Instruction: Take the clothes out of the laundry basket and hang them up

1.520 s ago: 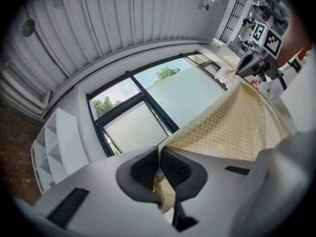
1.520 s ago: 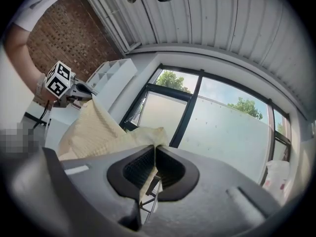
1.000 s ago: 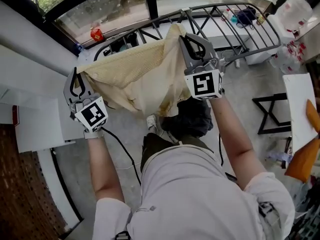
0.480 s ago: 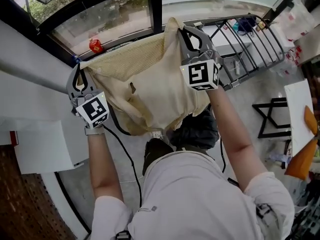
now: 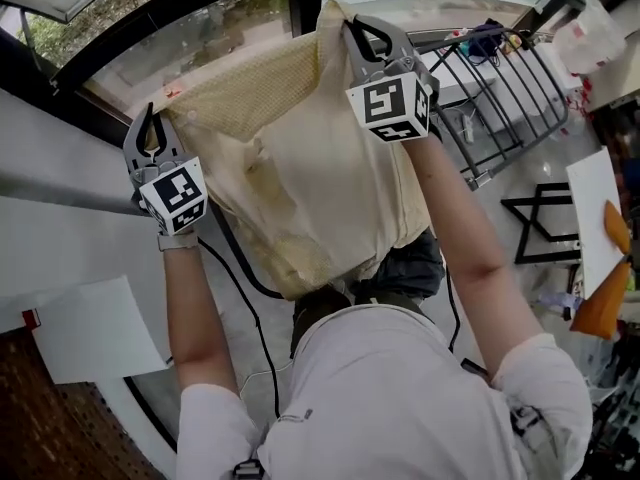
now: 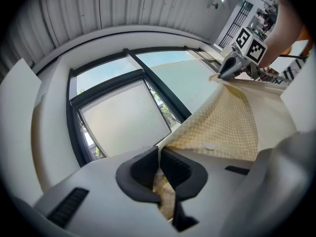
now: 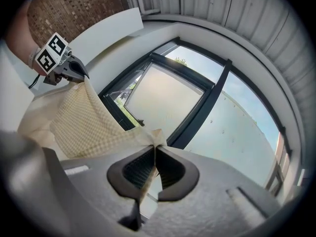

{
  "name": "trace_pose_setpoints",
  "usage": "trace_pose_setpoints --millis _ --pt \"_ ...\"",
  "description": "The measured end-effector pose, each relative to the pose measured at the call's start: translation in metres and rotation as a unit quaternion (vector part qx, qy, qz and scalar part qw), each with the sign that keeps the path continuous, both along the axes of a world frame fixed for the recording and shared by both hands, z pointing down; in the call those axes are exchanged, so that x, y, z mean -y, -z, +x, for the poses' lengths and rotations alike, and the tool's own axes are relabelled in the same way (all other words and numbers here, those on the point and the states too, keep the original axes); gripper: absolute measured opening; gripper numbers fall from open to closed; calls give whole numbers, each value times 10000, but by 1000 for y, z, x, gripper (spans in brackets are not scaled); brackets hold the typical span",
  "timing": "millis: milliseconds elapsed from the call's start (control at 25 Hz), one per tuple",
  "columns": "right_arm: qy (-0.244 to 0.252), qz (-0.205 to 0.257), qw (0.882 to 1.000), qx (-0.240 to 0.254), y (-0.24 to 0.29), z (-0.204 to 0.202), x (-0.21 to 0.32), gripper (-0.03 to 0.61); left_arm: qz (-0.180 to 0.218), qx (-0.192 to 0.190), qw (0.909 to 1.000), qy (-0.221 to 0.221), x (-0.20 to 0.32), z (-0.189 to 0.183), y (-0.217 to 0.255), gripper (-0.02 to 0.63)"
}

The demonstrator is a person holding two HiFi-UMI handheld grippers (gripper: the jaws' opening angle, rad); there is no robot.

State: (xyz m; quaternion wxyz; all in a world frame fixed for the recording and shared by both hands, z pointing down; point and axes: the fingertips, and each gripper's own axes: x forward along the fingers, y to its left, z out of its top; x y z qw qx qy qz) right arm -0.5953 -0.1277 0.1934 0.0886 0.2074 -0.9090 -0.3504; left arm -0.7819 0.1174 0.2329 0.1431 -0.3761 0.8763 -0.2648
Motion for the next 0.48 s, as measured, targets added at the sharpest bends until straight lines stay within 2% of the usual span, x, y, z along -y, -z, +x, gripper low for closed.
trace_pose_setpoints --millis 240,480 --pt "-109 -419 9971 -622 -62 -37 28 15 -454 -499 9976 -164 37 -39 -64 8" --pt "-173 -931 9842 -1494 -155 -56 46 15 -1007 -1137 9880 -282 66 -58 -149 9"
